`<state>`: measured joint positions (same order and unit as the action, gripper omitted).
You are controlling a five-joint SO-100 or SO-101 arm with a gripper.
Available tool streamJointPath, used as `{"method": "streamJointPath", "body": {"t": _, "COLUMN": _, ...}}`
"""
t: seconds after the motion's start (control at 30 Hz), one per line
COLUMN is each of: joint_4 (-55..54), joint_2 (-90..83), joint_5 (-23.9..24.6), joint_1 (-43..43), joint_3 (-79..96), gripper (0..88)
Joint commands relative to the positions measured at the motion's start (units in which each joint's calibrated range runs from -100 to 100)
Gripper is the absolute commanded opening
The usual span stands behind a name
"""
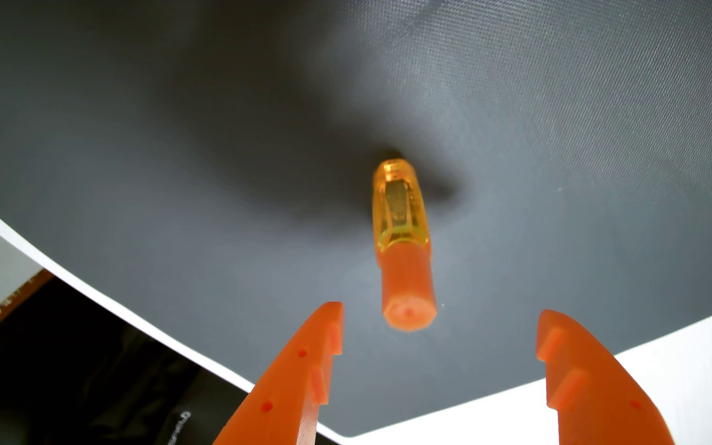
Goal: Grab the eyedrops
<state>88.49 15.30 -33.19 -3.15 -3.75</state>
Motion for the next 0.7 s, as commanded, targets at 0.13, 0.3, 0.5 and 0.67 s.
{"method": "streamJointPath", "body": {"t": 0.13, "joint_4": -5.2, "joint_2": -1.0, "joint_5": -1.0, "joint_1": -0.7, "joint_3": 11.0, "gripper": 25.1}}
{"method": "streamJointPath", "body": {"t": 0.3, "joint_4": -10.4, "joint_2": -1.0, "joint_5": -2.5, "joint_1": -0.6, "joint_3": 15.9, "gripper": 25.0}}
{"method": "streamJointPath", "body": {"t": 0.5, "joint_4": -11.1, "joint_2": -1.0, "joint_5": -2.5, "joint_1": -0.6, "joint_3": 16.0, "gripper": 25.0}}
{"method": "streamJointPath", "body": {"t": 0.67, "joint_4": -11.9, "joint_2": -0.9, "joint_5": -2.4, "joint_1": -0.3, "joint_3": 15.9, "gripper": 25.0}}
